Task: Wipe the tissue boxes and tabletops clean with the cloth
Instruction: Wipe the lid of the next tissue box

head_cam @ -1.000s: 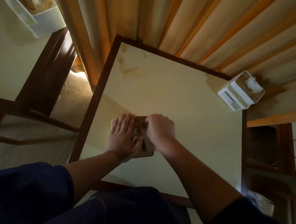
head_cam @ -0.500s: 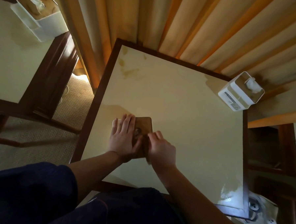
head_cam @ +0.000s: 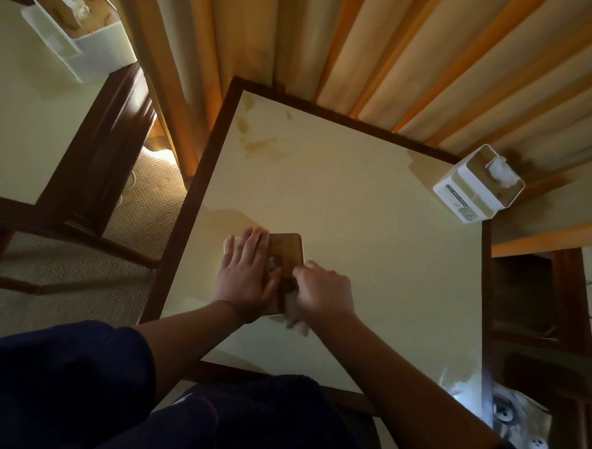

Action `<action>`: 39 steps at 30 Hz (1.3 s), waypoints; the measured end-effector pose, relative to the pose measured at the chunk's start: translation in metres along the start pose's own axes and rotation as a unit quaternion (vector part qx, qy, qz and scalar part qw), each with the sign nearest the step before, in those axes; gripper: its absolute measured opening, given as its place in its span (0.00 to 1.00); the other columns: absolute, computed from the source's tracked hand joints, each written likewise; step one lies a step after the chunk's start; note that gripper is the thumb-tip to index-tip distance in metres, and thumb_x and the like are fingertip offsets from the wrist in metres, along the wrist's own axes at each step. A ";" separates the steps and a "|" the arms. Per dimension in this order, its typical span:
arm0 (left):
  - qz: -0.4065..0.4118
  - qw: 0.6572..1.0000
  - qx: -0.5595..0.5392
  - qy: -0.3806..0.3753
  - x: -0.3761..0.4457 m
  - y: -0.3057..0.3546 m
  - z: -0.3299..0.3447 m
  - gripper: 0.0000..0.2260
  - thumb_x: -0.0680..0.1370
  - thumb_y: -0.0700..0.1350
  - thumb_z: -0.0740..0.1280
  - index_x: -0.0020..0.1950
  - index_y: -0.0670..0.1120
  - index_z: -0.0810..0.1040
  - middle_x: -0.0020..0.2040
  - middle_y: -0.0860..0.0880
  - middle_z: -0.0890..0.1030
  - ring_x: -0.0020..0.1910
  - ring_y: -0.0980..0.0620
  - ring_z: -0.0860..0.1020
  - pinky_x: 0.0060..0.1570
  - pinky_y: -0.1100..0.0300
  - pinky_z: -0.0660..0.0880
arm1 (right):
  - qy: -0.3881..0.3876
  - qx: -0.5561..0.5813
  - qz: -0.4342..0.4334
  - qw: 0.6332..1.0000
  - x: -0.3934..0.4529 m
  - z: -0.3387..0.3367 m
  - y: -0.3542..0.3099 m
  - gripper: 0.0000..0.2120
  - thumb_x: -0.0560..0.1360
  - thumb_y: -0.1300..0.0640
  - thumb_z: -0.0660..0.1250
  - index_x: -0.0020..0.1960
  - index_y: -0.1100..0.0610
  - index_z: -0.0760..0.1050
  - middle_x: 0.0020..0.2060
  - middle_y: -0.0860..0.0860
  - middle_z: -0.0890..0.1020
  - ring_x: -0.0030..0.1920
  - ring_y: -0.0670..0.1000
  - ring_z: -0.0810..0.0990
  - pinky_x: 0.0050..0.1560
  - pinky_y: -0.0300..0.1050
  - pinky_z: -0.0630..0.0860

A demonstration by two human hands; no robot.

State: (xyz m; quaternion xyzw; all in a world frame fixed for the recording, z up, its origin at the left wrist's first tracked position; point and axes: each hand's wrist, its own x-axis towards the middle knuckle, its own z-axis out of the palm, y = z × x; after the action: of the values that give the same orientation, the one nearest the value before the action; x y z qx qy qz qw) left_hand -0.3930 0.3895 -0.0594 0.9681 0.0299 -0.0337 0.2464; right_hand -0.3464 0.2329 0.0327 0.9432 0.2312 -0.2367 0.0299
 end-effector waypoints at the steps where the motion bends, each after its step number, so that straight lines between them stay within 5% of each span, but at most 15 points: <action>1: -0.001 1.000 -0.002 0.001 0.000 0.000 0.000 0.35 0.84 0.63 0.48 0.84 0.43 0.55 0.84 0.44 0.58 0.84 0.45 0.48 0.82 0.44 0.41 | 0.009 -0.003 0.007 1.000 0.009 -0.004 -0.001 0.04 0.79 0.56 0.66 0.54 0.52 0.76 0.49 0.51 0.77 0.49 0.59 0.84 0.42 0.47 0.69; 8: 0.000 1.000 -0.002 0.021 0.000 0.002 0.002 0.34 0.83 0.62 0.49 0.82 0.41 0.61 0.82 0.42 0.63 0.83 0.43 0.53 0.82 0.41 0.46 | 0.054 -0.024 0.030 0.998 0.055 -0.029 -0.007 0.08 0.79 0.62 0.65 0.56 0.54 0.79 0.53 0.52 0.81 0.51 0.60 0.84 0.43 0.47 0.71; 16: -0.002 1.000 0.009 -0.001 0.000 0.003 0.000 0.34 0.84 0.62 0.50 0.84 0.43 0.56 0.83 0.44 0.59 0.84 0.45 0.48 0.81 0.42 0.38 | 0.167 0.070 0.065 0.981 0.034 0.021 -0.003 0.10 0.82 0.55 0.65 0.61 0.52 0.79 0.54 0.53 0.79 0.43 0.59 0.84 0.38 0.48 0.72; 21: -0.005 1.000 0.011 -0.012 0.004 0.000 0.000 0.37 0.81 0.63 0.47 0.84 0.42 0.56 0.83 0.43 0.59 0.84 0.43 0.49 0.81 0.41 0.38 | 0.172 0.103 0.048 0.978 -0.006 0.049 -0.001 0.05 0.79 0.52 0.70 0.51 0.52 0.81 0.44 0.51 0.80 0.31 0.55 0.82 0.28 0.46 0.77; 27: -0.003 1.000 0.019 -0.006 0.002 0.000 0.000 0.34 0.84 0.62 0.46 0.84 0.44 0.53 0.84 0.45 0.57 0.84 0.45 0.47 0.81 0.43 0.37 | 0.105 0.070 0.049 0.991 -0.044 0.055 -0.005 0.13 0.59 0.50 0.81 0.37 0.50 0.79 0.38 0.47 0.81 0.26 0.51 0.80 0.26 0.40 0.71; 33: 0.027 0.999 0.019 -0.013 0.007 -0.003 0.004 0.35 0.83 0.63 0.46 0.84 0.43 0.54 0.84 0.44 0.59 0.84 0.43 0.50 0.79 0.48 0.29 | 0.071 0.034 0.043 0.996 -0.039 0.045 -0.004 0.15 0.65 0.44 0.79 0.37 0.51 0.76 0.36 0.47 0.78 0.30 0.52 0.80 0.30 0.43 0.74; 39: 0.025 1.000 0.015 -0.007 0.003 0.001 0.002 0.33 0.85 0.62 0.49 0.85 0.44 0.52 0.84 0.45 0.57 0.84 0.47 0.47 0.81 0.44 0.35 | 0.095 0.022 0.057 0.994 0.012 0.014 -0.001 0.07 0.80 0.55 0.63 0.56 0.53 0.78 0.53 0.52 0.79 0.53 0.58 0.82 0.44 0.49 0.68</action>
State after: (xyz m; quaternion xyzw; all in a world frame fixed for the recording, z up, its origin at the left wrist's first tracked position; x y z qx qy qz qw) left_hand -0.3905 0.3880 -0.0611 0.9719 0.0034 -0.0345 0.2328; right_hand -0.3435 0.2368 0.0150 0.9735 0.1733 -0.1494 0.0002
